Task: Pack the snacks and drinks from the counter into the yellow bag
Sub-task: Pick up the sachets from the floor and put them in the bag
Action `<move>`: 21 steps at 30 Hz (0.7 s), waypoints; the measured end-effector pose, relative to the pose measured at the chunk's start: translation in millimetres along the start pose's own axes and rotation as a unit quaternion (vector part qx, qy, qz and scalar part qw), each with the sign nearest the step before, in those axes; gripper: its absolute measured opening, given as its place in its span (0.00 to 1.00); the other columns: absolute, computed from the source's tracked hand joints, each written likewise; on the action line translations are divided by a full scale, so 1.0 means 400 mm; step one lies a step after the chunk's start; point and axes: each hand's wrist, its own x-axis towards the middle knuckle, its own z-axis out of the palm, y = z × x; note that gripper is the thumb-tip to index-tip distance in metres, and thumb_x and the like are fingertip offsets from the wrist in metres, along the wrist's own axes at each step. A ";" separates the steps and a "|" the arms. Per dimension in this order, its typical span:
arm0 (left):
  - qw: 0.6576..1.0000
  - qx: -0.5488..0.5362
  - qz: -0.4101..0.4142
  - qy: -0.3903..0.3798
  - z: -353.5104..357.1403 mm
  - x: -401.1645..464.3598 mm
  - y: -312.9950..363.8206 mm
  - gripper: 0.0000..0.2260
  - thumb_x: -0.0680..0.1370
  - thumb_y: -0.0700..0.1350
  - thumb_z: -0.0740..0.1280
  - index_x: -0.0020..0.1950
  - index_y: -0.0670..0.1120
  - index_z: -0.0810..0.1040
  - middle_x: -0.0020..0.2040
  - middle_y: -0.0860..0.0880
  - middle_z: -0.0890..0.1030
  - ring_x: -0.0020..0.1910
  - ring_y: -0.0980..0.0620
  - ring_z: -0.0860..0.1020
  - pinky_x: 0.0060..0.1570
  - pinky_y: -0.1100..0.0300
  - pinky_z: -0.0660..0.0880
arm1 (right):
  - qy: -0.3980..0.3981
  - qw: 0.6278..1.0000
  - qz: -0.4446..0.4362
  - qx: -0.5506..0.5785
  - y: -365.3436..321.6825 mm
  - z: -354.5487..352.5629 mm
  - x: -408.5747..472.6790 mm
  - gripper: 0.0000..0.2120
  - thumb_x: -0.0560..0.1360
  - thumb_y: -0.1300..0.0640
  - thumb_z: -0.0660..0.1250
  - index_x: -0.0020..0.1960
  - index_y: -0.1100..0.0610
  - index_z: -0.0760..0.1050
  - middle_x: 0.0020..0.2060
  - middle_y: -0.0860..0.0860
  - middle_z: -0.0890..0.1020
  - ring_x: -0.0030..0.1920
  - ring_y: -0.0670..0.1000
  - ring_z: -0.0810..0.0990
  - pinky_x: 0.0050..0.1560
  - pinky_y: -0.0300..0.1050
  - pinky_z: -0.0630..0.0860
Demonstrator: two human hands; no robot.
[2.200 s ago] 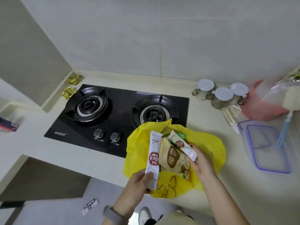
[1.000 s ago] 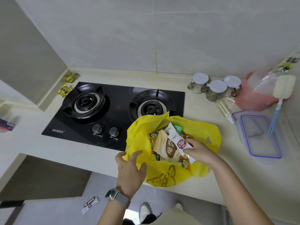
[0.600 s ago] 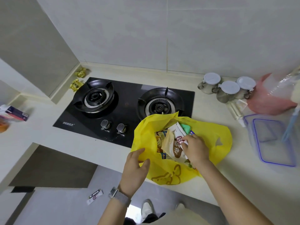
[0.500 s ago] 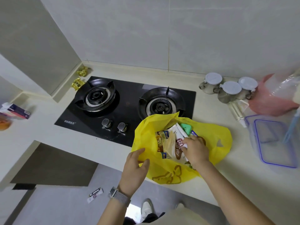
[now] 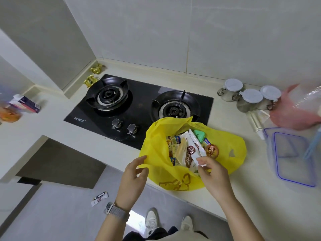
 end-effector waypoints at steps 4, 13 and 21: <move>1.000 -0.011 -0.012 -0.007 -0.015 -0.030 -0.019 0.15 0.78 0.39 0.61 0.59 0.57 0.74 0.57 0.52 0.77 0.52 0.55 0.77 0.52 0.57 0.75 | -0.057 0.996 -0.032 0.058 -0.050 0.021 -0.036 0.11 0.73 0.63 0.68 0.48 0.47 0.77 0.42 0.43 0.82 0.44 0.40 0.79 0.40 0.26 0.72; 0.996 -0.009 -0.076 0.043 -0.119 -0.130 -0.132 0.15 0.78 0.40 0.61 0.61 0.55 0.73 0.54 0.50 0.78 0.51 0.54 0.77 0.51 0.59 0.75 | -0.160 0.979 -0.101 0.071 -0.149 0.113 -0.093 0.09 0.74 0.59 0.68 0.51 0.48 0.78 0.40 0.44 0.82 0.37 0.44 0.80 0.35 0.32 0.73; 0.988 -0.028 -0.124 0.090 -0.285 -0.236 -0.309 0.14 0.77 0.41 0.61 0.61 0.54 0.73 0.54 0.51 0.80 0.53 0.53 0.78 0.54 0.56 0.76 | -0.224 0.971 -0.056 0.064 -0.192 0.309 -0.198 0.12 0.72 0.62 0.67 0.46 0.44 0.76 0.37 0.45 0.81 0.36 0.47 0.80 0.36 0.31 0.72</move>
